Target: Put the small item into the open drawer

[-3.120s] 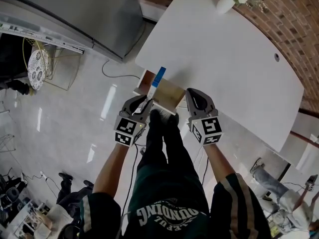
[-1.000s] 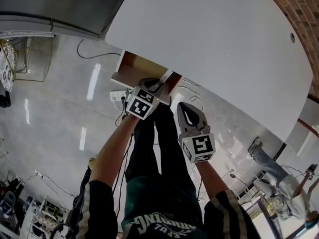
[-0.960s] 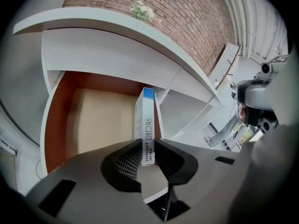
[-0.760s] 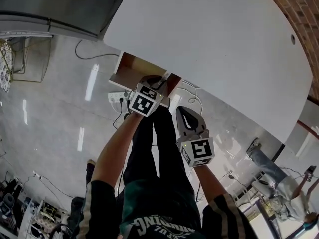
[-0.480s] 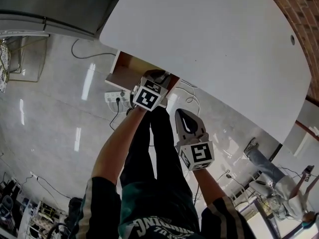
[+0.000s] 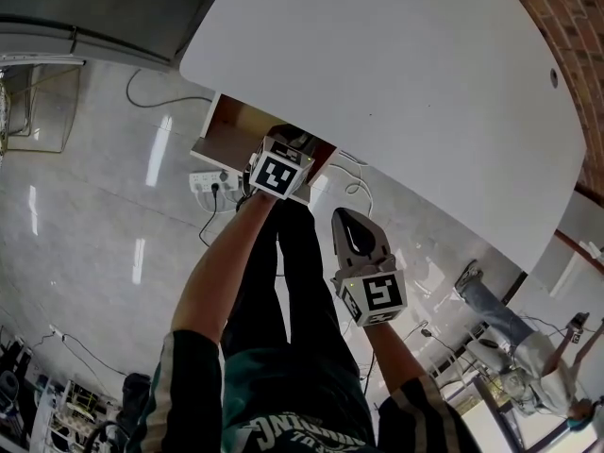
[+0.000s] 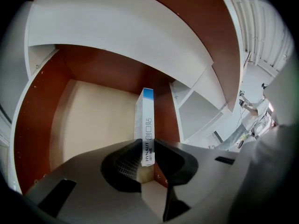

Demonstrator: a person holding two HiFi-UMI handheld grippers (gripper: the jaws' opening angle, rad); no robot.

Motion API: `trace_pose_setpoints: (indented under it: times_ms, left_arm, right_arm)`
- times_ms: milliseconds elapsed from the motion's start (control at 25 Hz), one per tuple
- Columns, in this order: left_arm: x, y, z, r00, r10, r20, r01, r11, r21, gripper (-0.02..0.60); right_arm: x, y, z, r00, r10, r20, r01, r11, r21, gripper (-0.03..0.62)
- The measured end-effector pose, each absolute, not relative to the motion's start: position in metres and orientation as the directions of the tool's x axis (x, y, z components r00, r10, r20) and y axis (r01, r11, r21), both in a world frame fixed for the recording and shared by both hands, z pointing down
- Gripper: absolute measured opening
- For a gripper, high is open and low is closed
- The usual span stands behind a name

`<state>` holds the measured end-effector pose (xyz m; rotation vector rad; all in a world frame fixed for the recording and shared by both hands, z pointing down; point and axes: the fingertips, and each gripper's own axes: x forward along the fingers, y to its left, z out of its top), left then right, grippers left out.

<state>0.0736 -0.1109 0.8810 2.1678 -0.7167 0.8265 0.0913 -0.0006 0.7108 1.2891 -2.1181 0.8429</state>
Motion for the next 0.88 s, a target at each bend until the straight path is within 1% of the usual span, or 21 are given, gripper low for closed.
trace_pose_setpoints:
  times_ms: [280, 520, 800, 880]
  left_arm:
    - [0.075, -0.115, 0.879, 0.632, -0.245, 0.735, -0.688, -0.613, 0.388, 0.094]
    - [0.061, -0.125, 0.882, 0.614, -0.281, 0.737, -0.728, -0.562, 0.392, 0.094]
    - [0.039, -0.137, 0.893, 0.572, -0.319, 0.756, -0.778, -0.503, 0.377, 0.092]
    - [0.033, -0.14, 0.894, 0.547, -0.327, 0.77, -0.795, -0.49, 0.357, 0.046]
  right_arm:
    - [0.089, -0.001, 0.714, -0.409, -0.575, 0.709, -0.909, 0.329, -0.257, 0.025]
    - [0.087, 0.0, 0.722, -0.41, -0.562, 0.719, -0.908, 0.326, -0.263, 0.025]
    - [0.08, -0.006, 0.723, -0.424, -0.572, 0.702, -0.902, 0.334, -0.273, 0.025]
    - [0.082, -0.003, 0.726, -0.428, -0.561, 0.708, -0.898, 0.349, -0.267, 0.025]
